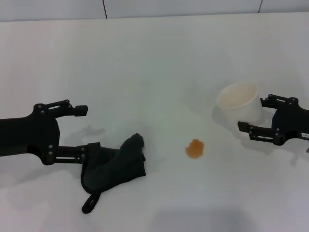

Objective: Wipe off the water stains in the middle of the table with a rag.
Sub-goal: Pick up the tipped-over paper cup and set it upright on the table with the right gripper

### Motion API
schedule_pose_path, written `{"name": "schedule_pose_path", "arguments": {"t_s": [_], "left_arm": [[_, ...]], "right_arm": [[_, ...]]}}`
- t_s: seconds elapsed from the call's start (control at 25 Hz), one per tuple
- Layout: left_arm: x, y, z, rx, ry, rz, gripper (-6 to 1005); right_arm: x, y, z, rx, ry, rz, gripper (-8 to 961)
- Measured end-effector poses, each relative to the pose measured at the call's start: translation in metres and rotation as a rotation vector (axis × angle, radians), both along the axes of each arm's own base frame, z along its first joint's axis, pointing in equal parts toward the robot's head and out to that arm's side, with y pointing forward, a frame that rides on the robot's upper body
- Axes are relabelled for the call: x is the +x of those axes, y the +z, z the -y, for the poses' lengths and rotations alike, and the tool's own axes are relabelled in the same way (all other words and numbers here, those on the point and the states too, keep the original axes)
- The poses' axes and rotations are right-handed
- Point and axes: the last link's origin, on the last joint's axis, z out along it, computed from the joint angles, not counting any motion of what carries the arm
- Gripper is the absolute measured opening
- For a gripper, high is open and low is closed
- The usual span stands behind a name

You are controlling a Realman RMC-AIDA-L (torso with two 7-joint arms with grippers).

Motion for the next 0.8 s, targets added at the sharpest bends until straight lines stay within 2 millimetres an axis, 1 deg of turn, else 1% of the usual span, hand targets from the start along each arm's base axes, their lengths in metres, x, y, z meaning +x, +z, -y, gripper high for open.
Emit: {"name": "schedule_pose_path", "arguments": {"t_s": [0.16,0.44,0.8], "left_arm": [[0.000,-0.002,-0.001,-0.003,0.004,0.002,870],[0.000,-0.002,-0.003,-0.009,0.006,0.003,869],[-0.001,-0.002,-0.003,-0.006,0.009,0.004,868]], "right_arm": [[0.003,-0.002,0.002,0.025,0.010,-0.014,753],[0.013,-0.005,0.004,0.040,-0.024,-0.011,753],[0.018,-0.005,0.007,0.045,-0.037,-0.004,753]]}}
